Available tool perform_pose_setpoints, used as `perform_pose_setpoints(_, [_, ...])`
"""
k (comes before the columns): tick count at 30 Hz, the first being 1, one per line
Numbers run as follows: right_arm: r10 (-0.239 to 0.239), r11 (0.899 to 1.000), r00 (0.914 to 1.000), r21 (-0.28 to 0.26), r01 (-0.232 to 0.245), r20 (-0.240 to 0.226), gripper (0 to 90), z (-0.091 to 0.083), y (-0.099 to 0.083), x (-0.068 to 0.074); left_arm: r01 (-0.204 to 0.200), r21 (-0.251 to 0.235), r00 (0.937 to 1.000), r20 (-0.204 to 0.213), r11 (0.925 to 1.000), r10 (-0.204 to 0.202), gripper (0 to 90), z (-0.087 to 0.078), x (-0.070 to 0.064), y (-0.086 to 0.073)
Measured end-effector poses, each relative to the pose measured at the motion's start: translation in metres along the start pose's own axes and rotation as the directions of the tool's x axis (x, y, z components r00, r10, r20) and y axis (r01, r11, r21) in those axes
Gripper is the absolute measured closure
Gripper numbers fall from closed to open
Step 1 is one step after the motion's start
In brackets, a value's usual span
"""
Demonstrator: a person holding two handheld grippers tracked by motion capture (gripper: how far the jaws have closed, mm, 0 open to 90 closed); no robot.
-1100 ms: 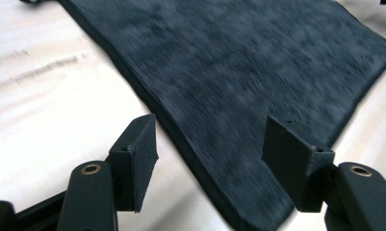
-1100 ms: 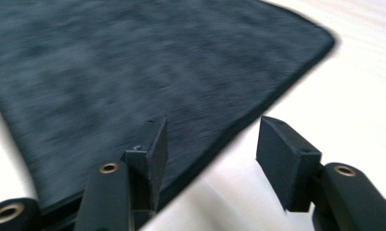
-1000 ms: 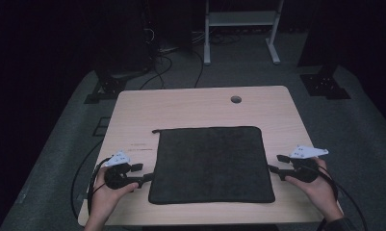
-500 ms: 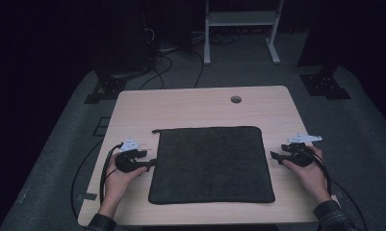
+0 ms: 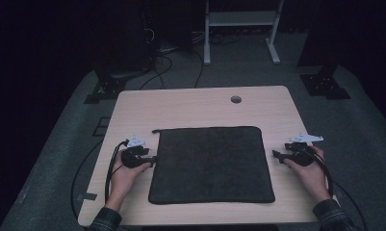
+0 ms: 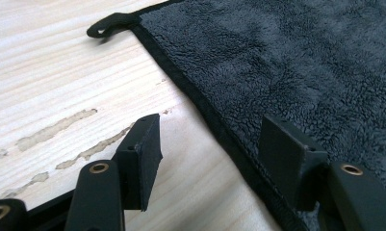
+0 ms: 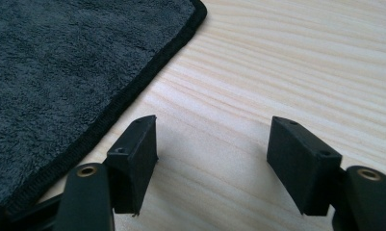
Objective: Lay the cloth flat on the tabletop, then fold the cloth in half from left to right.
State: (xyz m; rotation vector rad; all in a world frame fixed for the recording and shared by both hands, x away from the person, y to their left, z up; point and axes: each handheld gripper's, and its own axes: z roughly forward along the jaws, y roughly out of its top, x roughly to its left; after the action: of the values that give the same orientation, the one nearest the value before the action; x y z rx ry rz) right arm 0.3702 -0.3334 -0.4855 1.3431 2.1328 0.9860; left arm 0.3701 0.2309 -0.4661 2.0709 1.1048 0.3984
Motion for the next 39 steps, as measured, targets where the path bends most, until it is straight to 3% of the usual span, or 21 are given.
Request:
perform_pose_setpoints(10, [-0.002,1.000,1.0000,0.001,0.002,-0.002,31.5,0.001,0.000,0.000,-0.020,0.014,0.9998,-0.004,0.9997,0.020,42.2,0.009,-0.008,-0.002])
perform_pose_setpoints(14, [-0.002,1.000,1.0000,0.002,0.002,-0.003,31.1,0.001,0.000,0.000,-0.048,0.007,0.9982,-0.036,0.9988,0.048,49.6,0.008,-0.009,-0.004])
perform_pose_setpoints(18, [-0.003,1.000,1.0000,0.002,0.003,-0.004,30.8,0.001,0.000,0.000,-0.039,-0.006,0.9986,-0.037,0.9992,0.039,58.3,0.008,-0.011,-0.006])
perform_pose_setpoints(23, [-0.005,1.000,1.0000,0.002,0.005,-0.005,30.5,0.001,0.000,0.000,-0.012,-0.020,0.9989,-0.045,0.9997,0.011,68.6,0.008,-0.014,-0.008])
perform_pose_setpoints(29, [-0.005,1.000,1.0000,0.002,0.005,-0.005,30.4,0.001,0.000,0.000,0.075,-0.037,0.9971,-0.011,0.9965,-0.075,83.2,0.010,-0.015,-0.008])
perform_pose_setpoints(36, [-0.006,1.000,1.0000,0.002,0.006,-0.006,30.2,0.001,0.000,0.000,0.116,-0.027,0.9928,0.035,0.9929,-0.115,86.8,0.009,-0.011,-0.008])
perform_pose_setpoints(39, [-0.003,1.000,1.0000,0.004,0.003,-0.008,30.0,0.001,0.000,0.001,0.153,-0.035,0.9867,0.059,0.9875,-0.151,86.8,0.006,-0.008,-0.008])
